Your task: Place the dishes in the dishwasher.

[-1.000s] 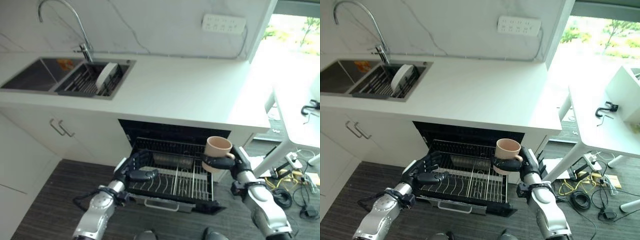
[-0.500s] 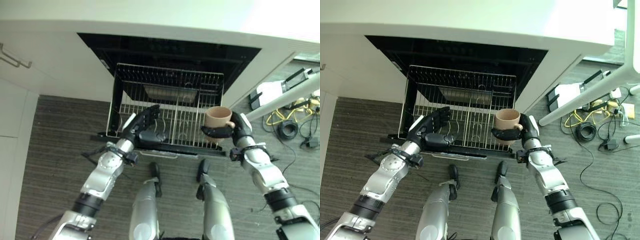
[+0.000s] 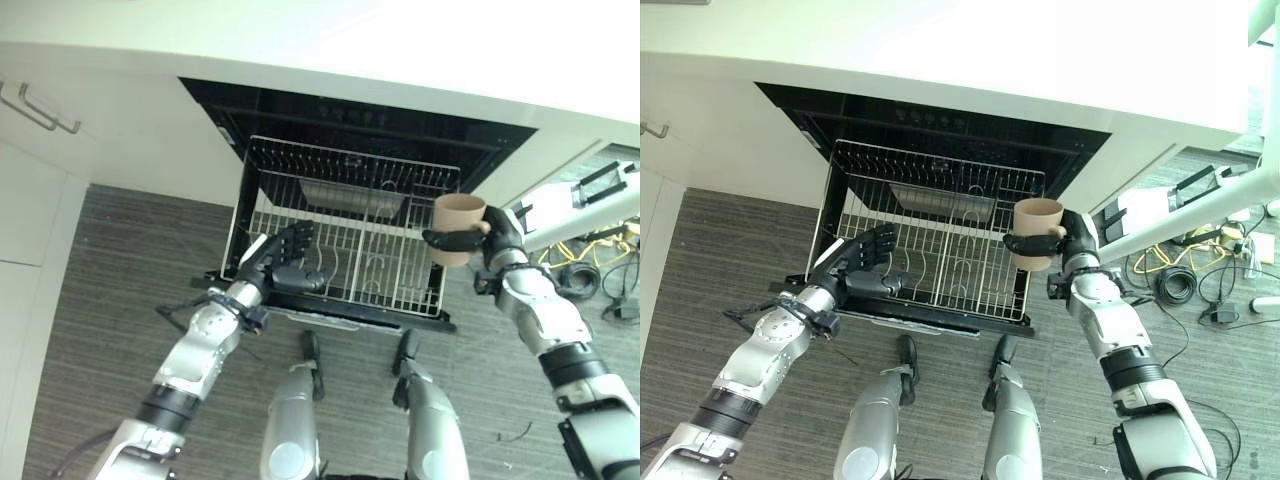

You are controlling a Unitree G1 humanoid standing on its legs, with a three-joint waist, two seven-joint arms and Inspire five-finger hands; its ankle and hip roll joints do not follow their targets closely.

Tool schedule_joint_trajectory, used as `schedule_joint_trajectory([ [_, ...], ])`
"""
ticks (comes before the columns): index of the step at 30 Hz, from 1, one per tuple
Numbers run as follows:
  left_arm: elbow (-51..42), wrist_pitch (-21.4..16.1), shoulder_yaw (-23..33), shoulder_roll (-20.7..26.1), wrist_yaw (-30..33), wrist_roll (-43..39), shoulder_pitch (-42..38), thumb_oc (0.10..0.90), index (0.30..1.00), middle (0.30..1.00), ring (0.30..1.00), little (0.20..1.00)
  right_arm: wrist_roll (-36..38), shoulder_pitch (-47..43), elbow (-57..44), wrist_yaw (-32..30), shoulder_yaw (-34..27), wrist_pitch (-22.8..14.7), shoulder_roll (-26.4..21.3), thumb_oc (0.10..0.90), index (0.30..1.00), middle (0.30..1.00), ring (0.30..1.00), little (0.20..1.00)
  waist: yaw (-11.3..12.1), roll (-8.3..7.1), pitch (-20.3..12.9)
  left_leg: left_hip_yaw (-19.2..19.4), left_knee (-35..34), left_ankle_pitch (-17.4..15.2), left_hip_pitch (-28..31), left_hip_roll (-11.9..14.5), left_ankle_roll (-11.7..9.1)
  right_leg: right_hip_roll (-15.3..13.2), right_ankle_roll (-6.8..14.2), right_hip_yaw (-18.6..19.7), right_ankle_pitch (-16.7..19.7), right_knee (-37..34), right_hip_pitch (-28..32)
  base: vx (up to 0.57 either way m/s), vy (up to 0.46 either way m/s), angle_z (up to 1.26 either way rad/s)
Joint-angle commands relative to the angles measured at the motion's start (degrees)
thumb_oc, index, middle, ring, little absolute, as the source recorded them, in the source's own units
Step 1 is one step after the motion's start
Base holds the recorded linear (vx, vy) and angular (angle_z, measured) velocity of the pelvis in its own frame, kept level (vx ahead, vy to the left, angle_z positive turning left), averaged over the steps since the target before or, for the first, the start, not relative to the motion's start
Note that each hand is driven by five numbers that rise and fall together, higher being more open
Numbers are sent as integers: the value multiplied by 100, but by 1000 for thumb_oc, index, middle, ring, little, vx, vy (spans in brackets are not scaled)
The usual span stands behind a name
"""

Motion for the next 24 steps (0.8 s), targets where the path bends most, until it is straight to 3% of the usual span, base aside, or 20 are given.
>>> schedule_joint_trajectory([
  [1, -143, -125, -320, 167, -57, -101, 233, 800, 900, 900, 900, 900, 318, -273, -31, 9, 61, -122, -404, 400, 300, 300, 300, 300, 177, 104, -602, -96, -166, -664, 46, -176, -21, -155, 520, -42, -1307, 707, -28, 0, 0, 0],
  [3, -142, -126, -352, 177, -55, -84, 204, 800, 900, 900, 900, 900, 389, -333, 99, 55, 87, -74, -390, 447, 371, 371, 371, 371, 199, 119, -582, -123, -166, -662, 36, -191, -18, -160, 514, -51, -1308, 707, -25, 0, 0, 0],
  [5, -132, -116, -381, 180, -46, -106, 169, 800, 900, 900, 900, 900, 507, -363, 189, 70, 127, -10, -371, 800, 900, 900, 900, 900, 214, 129, -572, -148, -166, -654, 27, -205, -16, -169, 510, -61, -1307, 707, -20, 0, 0, 0],
  [17, -212, -95, -474, 154, -76, -163, 180, 800, 900, 900, 900, 900, 898, -380, 129, 7, 59, -21, -283, 800, 900, 900, 900, 900, 232, 185, -545, -207, -166, -671, 19, -268, 1, -181, 506, -43, -1313, 707, -23, 0, 0, 0],
  [24, -326, -140, -511, 41, 20, -153, 266, 800, 900, 900, 900, 900, 1097, -247, -432, 89, -55, 102, -179, 800, 900, 900, 900, 900, 172, 177, -539, -190, -166, -673, 64, -268, 17, -163, 505, -12, -1308, 707, 12, 0, 0, 0],
])
